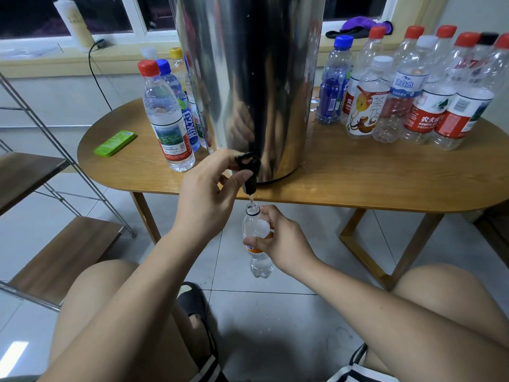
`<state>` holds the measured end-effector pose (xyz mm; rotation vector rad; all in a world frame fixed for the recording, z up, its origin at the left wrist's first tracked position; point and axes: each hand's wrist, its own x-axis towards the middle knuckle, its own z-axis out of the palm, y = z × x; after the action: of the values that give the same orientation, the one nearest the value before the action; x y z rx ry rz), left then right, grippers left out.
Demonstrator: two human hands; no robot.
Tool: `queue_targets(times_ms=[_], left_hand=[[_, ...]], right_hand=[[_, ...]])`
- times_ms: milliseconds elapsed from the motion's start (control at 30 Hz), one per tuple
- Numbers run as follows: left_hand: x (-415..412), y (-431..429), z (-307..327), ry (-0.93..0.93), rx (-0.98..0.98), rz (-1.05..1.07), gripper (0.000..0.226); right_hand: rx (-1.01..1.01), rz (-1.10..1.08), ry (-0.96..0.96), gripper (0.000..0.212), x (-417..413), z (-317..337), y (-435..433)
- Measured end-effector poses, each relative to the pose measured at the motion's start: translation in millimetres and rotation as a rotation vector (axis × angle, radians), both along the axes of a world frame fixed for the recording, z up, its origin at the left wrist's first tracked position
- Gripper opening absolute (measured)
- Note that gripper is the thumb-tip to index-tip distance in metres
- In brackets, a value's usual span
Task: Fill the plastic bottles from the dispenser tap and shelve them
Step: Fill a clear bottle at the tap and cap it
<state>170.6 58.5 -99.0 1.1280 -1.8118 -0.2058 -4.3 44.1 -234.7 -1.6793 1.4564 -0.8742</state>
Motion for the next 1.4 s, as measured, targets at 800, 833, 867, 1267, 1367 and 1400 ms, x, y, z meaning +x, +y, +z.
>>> queue_targets(times_ms=[800, 833, 867, 1267, 1367, 1400], left_hand=[[0.7, -0.3, 0.2, -0.004, -0.006, -0.001, 0.013], [0.7, -0.1, 0.4, -0.006, -0.004, 0.002, 0.013], [0.6, 0.1, 0.5, -0.008, -0.002, 0.004, 0.014], [0.2, 0.5, 1.1, -0.016, 0.003, 0.017, 0.013], [0.1, 0.5, 1.0, -0.012, 0.009, 0.017, 0.013], [0.1, 0.3, 0.9, -0.011, 0.01, 0.017, 0.013]], right_hand=[[0.003, 0.002, -0.003, 0.073, 0.9, 0.2, 0.3], [0.0, 0.003, -0.002, 0.074, 0.8, 0.1, 0.0], [0.0, 0.004, -0.001, 0.074, 0.8, 0.0, -0.1], [0.012, 0.004, -0.023, 0.071, 0.2, -2.2, -0.7], [0.004, 0.004, -0.014, 0.07, 0.0, -2.0, -0.4], [0.002, 0.004, -0.014, 0.07, 0.1, -1.8, -0.4]])
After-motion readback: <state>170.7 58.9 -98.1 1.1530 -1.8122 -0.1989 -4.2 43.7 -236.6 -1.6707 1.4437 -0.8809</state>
